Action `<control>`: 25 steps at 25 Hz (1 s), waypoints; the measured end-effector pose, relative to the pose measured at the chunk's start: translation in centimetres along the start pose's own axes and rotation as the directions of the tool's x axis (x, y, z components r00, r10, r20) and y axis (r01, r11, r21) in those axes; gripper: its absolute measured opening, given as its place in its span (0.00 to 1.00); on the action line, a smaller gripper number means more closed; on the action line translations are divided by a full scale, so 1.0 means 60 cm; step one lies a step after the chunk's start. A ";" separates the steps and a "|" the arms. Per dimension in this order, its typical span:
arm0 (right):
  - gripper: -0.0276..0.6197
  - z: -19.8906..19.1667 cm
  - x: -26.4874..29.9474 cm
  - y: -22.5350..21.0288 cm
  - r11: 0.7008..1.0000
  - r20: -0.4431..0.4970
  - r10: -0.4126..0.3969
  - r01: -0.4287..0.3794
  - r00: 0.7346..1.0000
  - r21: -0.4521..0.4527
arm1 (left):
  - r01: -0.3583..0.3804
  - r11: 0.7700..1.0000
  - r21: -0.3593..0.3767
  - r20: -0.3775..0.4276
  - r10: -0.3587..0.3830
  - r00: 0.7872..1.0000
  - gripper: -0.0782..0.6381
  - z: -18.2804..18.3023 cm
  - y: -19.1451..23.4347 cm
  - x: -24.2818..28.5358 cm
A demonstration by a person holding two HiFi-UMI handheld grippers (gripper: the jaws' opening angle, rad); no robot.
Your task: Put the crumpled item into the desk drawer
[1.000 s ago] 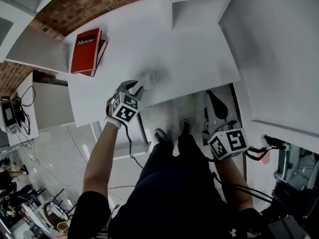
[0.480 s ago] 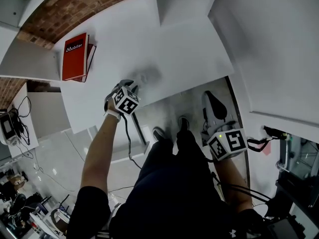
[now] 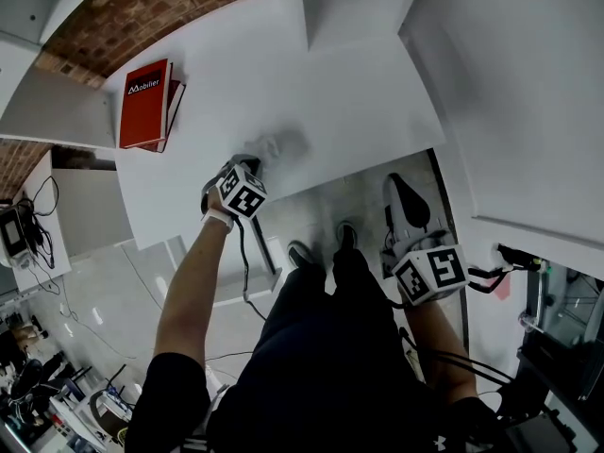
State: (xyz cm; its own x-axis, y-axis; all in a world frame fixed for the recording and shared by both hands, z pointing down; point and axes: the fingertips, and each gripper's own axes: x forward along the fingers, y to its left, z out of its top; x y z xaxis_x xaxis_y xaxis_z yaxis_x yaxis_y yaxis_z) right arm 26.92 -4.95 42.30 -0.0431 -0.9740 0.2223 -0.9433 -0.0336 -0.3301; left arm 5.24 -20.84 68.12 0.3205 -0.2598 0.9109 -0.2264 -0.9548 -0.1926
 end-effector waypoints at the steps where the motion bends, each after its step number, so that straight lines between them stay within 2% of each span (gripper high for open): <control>1: 0.05 0.001 0.002 0.003 1.000 -0.001 0.008 -0.008 1.000 -0.001 | -0.009 1.000 -0.007 0.009 0.009 1.000 0.11 0.001 0.001 -0.005; 7: 0.05 0.002 0.018 0.026 0.998 -0.020 0.066 -0.066 0.998 -0.016 | -0.072 0.996 -0.060 0.084 0.077 0.993 0.11 0.013 0.009 -0.054; 12: 0.05 0.000 0.031 0.052 0.991 -0.042 0.128 -0.129 0.991 -0.025 | -0.129 0.983 -0.130 0.185 0.152 0.971 0.11 0.038 0.013 -0.130; 19: 0.05 0.000 0.058 0.102 0.966 -0.070 0.250 -0.254 0.966 -0.052 | -0.206 0.948 -0.242 0.317 0.278 0.907 0.11 0.067 0.006 -0.264; 22: 0.05 0.002 0.067 0.125 0.949 -0.083 0.304 -0.309 0.949 -0.065 | -0.235 0.923 -0.305 0.351 0.338 0.873 0.11 0.069 0.001 -0.319; 25: 0.05 0.000 0.073 0.152 0.928 -0.102 0.357 -0.365 0.929 -0.077 | -0.264 0.884 -0.385 0.375 0.411 0.831 0.11 0.063 -0.005 -0.376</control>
State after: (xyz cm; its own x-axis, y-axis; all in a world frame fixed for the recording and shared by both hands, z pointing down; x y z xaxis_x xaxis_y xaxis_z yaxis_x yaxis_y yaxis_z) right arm 18.16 -9.55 40.26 -0.4101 -0.8936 0.1826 -0.8849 0.3413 -0.3171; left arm 1.56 -15.27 46.26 0.5179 -0.6626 0.5411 -0.6387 -0.7203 -0.2707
